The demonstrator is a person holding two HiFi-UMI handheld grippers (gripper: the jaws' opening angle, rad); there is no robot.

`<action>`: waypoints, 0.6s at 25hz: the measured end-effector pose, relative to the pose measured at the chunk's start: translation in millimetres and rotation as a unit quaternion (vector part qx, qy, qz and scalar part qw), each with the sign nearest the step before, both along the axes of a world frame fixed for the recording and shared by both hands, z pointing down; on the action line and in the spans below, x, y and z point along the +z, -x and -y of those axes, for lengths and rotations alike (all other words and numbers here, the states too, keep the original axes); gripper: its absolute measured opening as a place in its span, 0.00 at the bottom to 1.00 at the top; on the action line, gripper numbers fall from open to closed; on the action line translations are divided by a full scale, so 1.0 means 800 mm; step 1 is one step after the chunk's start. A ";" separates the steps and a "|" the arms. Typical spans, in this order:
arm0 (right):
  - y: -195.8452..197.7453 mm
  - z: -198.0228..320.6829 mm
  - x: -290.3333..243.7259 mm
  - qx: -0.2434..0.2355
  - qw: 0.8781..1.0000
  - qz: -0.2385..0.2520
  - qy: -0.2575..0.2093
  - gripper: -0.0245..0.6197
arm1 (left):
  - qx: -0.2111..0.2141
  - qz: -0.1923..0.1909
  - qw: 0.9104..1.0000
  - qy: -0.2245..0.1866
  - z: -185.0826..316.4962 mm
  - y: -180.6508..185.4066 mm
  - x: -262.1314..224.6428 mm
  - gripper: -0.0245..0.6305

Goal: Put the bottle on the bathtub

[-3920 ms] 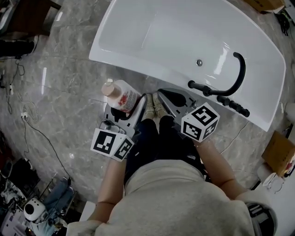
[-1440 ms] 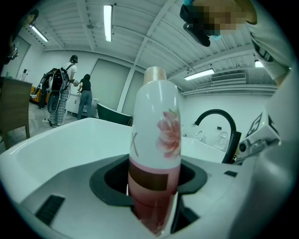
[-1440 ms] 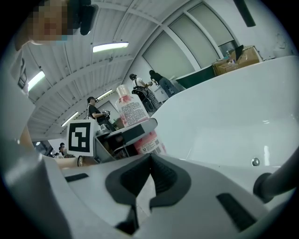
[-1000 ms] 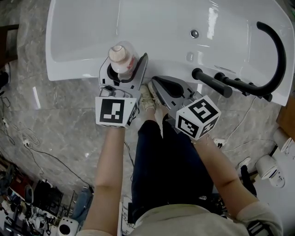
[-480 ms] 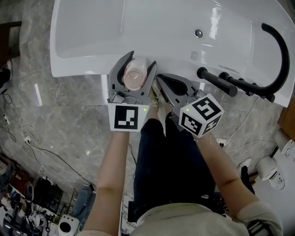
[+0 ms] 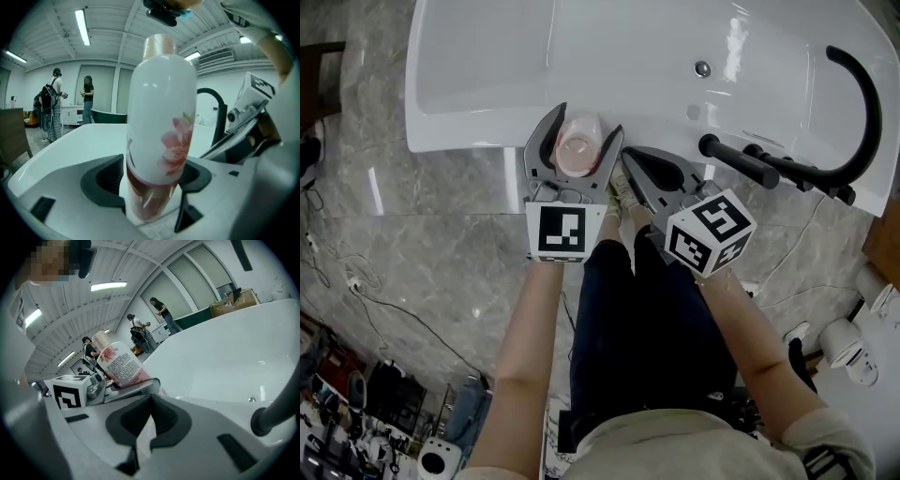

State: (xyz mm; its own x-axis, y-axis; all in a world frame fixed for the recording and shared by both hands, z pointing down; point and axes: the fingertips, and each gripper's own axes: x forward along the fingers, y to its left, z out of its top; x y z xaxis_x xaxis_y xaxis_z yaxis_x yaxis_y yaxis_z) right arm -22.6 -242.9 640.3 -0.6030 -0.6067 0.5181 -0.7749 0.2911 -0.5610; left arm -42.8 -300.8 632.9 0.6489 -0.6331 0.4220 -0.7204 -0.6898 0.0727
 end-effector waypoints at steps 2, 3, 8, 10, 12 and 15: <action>-0.002 -0.001 -0.002 0.000 1.000 -0.004 0.000 0.04 | 0.002 0.006 1.000 0.016 -0.004 0.000 0.005 0.52; -0.003 0.000 -0.004 0.001 1.000 -0.006 0.000 0.04 | 0.002 0.008 1.000 0.027 -0.005 0.001 0.007 0.53; -0.005 -0.001 -0.022 -0.002 1.000 -0.016 -0.008 0.04 | -0.009 0.016 0.997 0.070 -0.017 0.016 0.005 0.54; -0.005 -0.002 -0.030 -0.005 1.000 -0.019 -0.011 0.04 | -0.011 0.019 0.996 0.084 -0.022 0.023 0.000 0.54; -0.006 -0.004 -0.039 -0.007 1.000 -0.022 -0.013 0.04 | -0.011 0.019 0.996 0.092 -0.028 0.029 -0.007 0.54; -0.002 -0.010 -0.056 -0.014 0.999 -0.023 -0.017 0.04 | -0.010 0.027 0.994 0.102 -0.041 0.040 -0.019 0.54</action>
